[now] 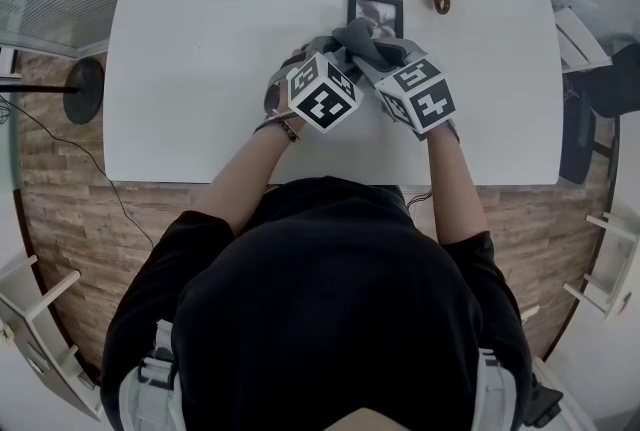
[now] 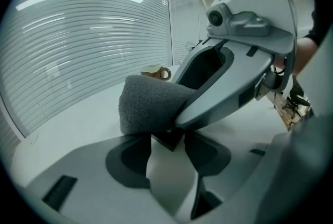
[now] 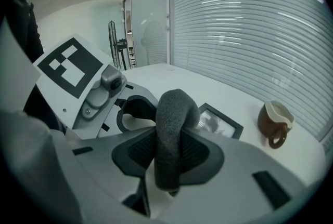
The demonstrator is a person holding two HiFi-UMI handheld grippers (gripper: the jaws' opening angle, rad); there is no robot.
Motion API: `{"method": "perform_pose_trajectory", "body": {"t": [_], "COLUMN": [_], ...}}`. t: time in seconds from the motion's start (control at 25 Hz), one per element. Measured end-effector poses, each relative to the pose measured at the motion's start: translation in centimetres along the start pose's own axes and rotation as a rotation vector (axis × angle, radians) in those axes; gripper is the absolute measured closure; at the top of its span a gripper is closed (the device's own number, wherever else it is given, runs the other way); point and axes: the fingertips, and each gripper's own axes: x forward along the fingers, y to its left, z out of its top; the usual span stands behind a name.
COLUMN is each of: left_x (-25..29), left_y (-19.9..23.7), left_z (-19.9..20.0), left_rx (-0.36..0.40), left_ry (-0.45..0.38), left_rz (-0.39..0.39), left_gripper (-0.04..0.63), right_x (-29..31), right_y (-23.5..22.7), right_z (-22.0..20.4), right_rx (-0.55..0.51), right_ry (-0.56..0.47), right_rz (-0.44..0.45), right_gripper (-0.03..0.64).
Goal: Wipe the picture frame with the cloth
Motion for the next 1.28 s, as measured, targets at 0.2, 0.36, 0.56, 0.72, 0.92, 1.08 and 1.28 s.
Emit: {"method": "perform_pose_trajectory", "body": {"t": [0.2,0.36,0.56,0.72,0.92,1.08,1.28], "left_x": [-0.3,-0.4,-0.5,-0.5,-1.5,-3.3,-4.8], "left_y": [0.0,-0.1,0.1,0.0,0.2,0.5,-0.1], "left_z": [-0.1,0.0,-0.2,-0.1,0.6,2.3,3.8], "left_rx": [0.019,0.044,0.041,0.037,-0.015,-0.069,-0.121], "left_ry": [-0.013,-0.025,-0.025,-0.032,-0.072,-0.145,-0.21], "left_rz": [0.01,0.026,0.028,0.016,0.023,0.05,0.051], "left_gripper": [0.382,0.391,0.391,0.382,0.365,0.364,0.365], "right_x": [-0.8,-1.5,-2.7,-3.9,-5.2,-6.4,-8.2], "right_y": [0.3,0.3,0.8,0.3,-0.6,-1.4,-2.5], "right_z": [-0.4,-0.7,-1.0,-1.3,-1.5,-1.0,0.2], "right_rx": [0.014,0.026,0.041,0.067,0.098,0.11,0.125], "right_ry": [-0.016,-0.033,-0.063,-0.109,-0.167,-0.228,-0.331], "right_rz": [0.016,0.03,0.064,0.068,0.057,0.037,0.006], "right_gripper": [0.497,0.497,0.497,0.495,0.496,0.497,0.497]}}
